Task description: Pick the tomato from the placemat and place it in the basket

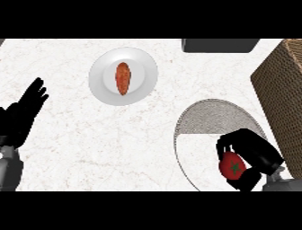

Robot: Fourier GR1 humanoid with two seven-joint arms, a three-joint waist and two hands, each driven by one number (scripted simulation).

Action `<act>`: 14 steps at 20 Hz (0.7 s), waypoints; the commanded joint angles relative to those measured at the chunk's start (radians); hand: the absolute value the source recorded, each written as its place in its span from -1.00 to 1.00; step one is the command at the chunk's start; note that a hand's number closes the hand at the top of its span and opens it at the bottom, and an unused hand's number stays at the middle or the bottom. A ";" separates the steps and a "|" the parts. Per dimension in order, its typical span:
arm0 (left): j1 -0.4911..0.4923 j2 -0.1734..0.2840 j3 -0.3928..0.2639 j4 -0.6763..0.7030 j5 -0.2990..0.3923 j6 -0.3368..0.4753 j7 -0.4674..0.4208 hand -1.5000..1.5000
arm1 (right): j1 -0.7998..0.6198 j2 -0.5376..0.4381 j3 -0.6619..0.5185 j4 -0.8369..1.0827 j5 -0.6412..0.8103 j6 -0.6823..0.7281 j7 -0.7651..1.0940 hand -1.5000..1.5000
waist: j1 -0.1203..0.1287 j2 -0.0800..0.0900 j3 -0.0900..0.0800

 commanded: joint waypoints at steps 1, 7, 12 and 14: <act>-0.005 0.024 0.028 0.049 0.015 -0.052 -0.040 0.00 | -0.006 -0.006 0.002 -0.039 0.010 0.061 0.024 1.00 | -0.001 0.005 0.008; -0.029 0.001 0.003 0.000 -0.001 0.000 0.006 0.00 | -0.134 0.258 -0.274 0.099 0.054 -0.152 0.571 1.00 | 0.003 0.025 0.005; -0.034 -0.010 -0.014 0.001 -0.003 -0.008 0.002 0.00 | -0.259 0.269 -0.380 0.096 0.031 -0.318 0.854 1.00 | 0.052 0.033 0.009; -0.066 -0.021 -0.031 0.007 -0.005 -0.011 0.009 0.00 | -0.341 0.270 -0.396 0.086 0.006 -0.428 0.932 1.00 | 0.063 0.036 0.012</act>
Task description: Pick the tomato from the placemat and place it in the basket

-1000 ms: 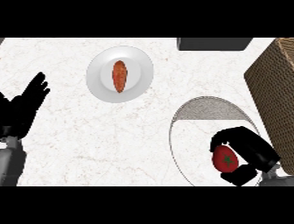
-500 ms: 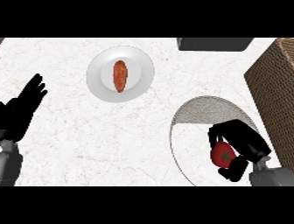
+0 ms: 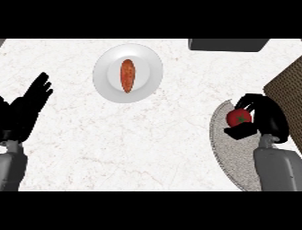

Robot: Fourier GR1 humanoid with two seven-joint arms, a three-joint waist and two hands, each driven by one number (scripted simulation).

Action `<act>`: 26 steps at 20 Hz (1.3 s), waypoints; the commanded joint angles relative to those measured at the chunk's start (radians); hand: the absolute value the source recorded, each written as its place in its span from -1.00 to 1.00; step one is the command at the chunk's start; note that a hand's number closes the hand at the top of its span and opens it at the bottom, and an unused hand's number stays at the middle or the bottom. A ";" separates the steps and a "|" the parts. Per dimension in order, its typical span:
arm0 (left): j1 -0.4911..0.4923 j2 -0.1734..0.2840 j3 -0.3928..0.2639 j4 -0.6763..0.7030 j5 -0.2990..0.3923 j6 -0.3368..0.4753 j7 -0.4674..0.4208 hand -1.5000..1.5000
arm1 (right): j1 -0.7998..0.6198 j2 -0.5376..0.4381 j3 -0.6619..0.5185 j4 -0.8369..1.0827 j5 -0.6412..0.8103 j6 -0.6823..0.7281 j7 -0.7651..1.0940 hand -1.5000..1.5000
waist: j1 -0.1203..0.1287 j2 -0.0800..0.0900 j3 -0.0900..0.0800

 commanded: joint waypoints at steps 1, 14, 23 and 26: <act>-0.028 -0.010 -0.018 -0.004 0.004 -0.010 0.004 0.00 | -0.155 0.031 -0.071 0.010 -0.025 -0.223 0.228 1.00 | 0.053 0.004 0.009; -0.074 -0.023 -0.060 0.033 -0.023 -0.022 -0.001 0.00 | -0.694 0.032 -0.081 0.300 0.549 -0.623 0.761 1.00 | 0.094 0.013 -0.003; -0.044 -0.041 -0.049 0.042 -0.028 0.004 -0.010 0.00 | -0.988 -0.043 -0.223 0.560 0.775 -0.579 0.892 1.00 | 0.062 0.008 0.001; -0.059 -0.023 -0.041 0.035 -0.028 0.002 0.000 0.00 | -1.059 -0.090 -0.265 0.630 0.826 -0.558 0.902 1.00 | 0.053 0.005 0.002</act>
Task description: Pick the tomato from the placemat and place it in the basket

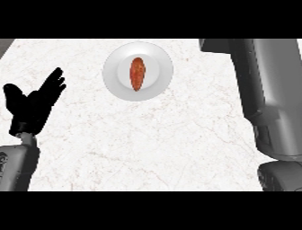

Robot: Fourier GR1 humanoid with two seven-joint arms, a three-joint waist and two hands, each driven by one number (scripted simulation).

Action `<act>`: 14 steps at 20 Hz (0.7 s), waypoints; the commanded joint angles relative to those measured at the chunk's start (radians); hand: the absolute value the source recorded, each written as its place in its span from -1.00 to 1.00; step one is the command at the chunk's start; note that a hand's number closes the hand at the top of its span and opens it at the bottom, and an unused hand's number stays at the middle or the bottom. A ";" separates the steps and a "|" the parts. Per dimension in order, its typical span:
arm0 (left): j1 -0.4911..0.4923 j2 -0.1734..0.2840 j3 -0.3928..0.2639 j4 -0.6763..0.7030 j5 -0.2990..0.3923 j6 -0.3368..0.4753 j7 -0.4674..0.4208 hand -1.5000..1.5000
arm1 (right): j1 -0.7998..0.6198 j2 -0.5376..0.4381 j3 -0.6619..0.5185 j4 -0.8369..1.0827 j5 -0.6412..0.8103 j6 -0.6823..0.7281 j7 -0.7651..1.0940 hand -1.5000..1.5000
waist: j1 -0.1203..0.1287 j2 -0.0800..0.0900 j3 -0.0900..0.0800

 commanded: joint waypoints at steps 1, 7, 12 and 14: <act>-0.038 -0.015 -0.002 -0.011 -0.003 0.028 0.038 0.00 | -0.114 -0.052 -0.050 0.098 0.095 -0.031 0.201 1.00 | -0.017 -0.002 0.002; -0.003 -0.002 0.007 0.017 -0.007 0.010 -0.017 0.00 | -0.148 -0.153 -0.138 0.216 0.177 -0.029 0.214 1.00 | -0.023 0.005 0.001; 0.009 0.004 0.028 -0.006 0.002 0.023 -0.001 0.00 | -0.133 -0.184 -0.165 0.244 0.269 0.011 0.256 1.00 | -0.045 -0.011 0.003; 0.036 -0.006 0.019 0.017 -0.014 0.026 -0.041 0.00 | -0.152 -0.212 -0.202 0.241 0.264 0.011 0.249 1.00 | -0.049 -0.011 0.002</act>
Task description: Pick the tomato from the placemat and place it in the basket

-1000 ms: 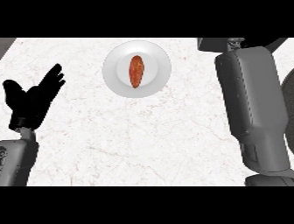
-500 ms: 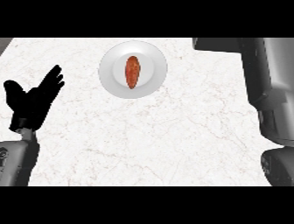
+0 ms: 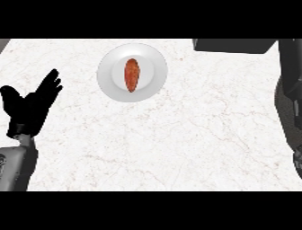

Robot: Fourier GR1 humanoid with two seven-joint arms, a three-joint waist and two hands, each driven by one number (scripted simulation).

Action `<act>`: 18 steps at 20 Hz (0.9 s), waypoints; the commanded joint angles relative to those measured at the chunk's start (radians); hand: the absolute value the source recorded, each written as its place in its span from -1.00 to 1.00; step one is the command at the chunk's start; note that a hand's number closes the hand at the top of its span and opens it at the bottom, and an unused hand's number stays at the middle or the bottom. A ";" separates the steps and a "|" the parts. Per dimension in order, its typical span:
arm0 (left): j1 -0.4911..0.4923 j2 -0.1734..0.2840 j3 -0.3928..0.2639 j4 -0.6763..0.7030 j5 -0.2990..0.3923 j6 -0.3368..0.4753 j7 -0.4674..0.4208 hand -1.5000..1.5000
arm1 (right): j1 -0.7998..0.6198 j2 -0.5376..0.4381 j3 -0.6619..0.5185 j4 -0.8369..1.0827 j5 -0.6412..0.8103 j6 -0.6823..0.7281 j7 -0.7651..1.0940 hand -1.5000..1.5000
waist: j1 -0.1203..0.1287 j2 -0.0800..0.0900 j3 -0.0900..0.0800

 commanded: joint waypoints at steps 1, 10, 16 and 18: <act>0.008 0.009 0.013 -0.001 0.013 -0.008 0.020 0.00 | 0.005 -0.026 -0.041 0.024 0.032 -0.021 0.191 1.00 | -0.018 -0.008 0.001; 0.035 0.016 0.020 -0.054 0.019 -0.004 0.048 0.00 | 0.141 -0.022 -0.099 -0.043 0.025 -0.059 0.102 1.00 | -0.049 -0.021 0.002; 0.045 0.001 0.020 0.002 -0.005 0.008 -0.011 0.00 | 0.227 -0.002 -0.143 -0.102 -0.029 -0.162 0.038 1.00 | -0.055 -0.018 0.002; 0.026 0.032 0.054 0.003 0.020 -0.004 0.007 0.00 | 0.284 0.033 -0.142 -0.163 -0.034 -0.164 0.032 1.00 | -0.061 -0.021 0.002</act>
